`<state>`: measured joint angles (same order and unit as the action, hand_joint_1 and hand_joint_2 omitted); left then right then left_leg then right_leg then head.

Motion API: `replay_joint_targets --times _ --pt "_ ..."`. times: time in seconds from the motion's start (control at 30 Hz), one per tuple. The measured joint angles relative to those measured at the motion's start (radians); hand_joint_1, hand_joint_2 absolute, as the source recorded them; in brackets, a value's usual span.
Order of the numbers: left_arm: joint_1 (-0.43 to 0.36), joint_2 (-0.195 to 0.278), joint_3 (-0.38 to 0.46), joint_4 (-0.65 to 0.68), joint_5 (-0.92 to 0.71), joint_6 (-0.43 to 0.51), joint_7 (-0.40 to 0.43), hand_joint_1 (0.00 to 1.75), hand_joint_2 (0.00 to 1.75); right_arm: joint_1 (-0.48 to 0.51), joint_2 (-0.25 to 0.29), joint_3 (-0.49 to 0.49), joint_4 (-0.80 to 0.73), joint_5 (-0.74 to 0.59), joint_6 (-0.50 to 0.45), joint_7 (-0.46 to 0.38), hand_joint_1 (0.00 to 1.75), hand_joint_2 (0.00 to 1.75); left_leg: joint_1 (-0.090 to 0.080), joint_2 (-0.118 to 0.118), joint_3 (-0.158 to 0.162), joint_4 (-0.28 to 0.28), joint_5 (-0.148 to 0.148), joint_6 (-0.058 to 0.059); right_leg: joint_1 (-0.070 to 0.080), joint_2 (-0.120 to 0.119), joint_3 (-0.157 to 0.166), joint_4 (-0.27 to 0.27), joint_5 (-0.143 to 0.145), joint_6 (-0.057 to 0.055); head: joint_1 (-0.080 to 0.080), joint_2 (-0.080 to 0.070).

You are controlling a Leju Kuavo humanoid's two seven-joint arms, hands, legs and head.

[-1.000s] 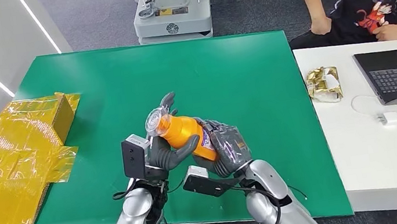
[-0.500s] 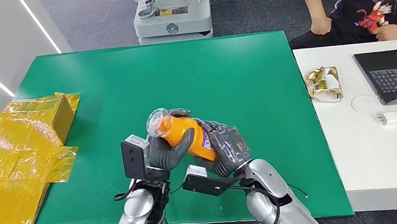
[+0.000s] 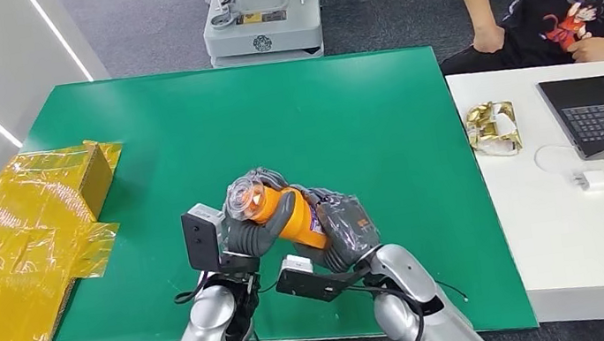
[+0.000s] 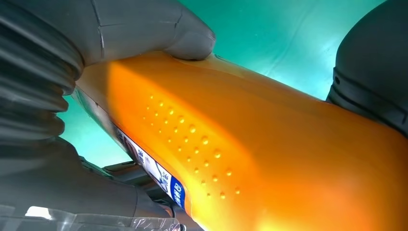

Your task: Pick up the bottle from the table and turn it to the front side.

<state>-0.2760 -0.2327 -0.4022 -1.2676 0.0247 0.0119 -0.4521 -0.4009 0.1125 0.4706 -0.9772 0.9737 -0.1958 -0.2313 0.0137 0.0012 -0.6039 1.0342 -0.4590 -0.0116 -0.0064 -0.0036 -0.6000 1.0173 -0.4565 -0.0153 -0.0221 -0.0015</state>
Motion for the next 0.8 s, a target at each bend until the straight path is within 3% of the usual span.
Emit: replay_joint_targets --times 0.3,0.33,0.47,0.8 --pt "0.001 0.0 -0.003 -0.006 0.002 0.009 0.0 1.75 1.75 0.005 0.0 0.004 -0.008 -0.001 -0.049 0.01 1.75 1.75 0.0 0.0 0.0 0.0 0.0 0.0 0.0 0.0 0.0 0.0 0.0 0.0 0.0 0.0" --pt "0.001 0.0 -0.004 -0.007 0.002 0.009 0.0 1.75 1.75 0.007 0.0 0.004 -0.01 -0.001 -0.055 0.01 1.68 1.75 0.0 0.0 0.0 0.0 0.0 0.0 0.0 0.0 0.0 0.0 0.0 0.0 0.0 0.0" --pt "0.001 -0.002 -0.005 -0.011 0.002 0.012 0.0 1.75 1.75 0.014 0.0 0.004 -0.022 -0.002 -0.069 0.011 0.0 1.75 0.0 0.0 0.0 0.0 0.0 0.0 0.0 0.0 0.0 0.0 0.0 0.0 0.0 0.0" --pt "-0.002 -0.008 -0.005 -0.026 0.017 0.049 -0.019 1.75 1.75 0.06 0.0 0.005 -0.112 -0.046 -0.19 -0.007 0.0 1.75 0.0 0.0 0.0 0.0 0.0 0.0 0.0 0.0 0.0 0.0 0.0 0.0 0.0 0.0"
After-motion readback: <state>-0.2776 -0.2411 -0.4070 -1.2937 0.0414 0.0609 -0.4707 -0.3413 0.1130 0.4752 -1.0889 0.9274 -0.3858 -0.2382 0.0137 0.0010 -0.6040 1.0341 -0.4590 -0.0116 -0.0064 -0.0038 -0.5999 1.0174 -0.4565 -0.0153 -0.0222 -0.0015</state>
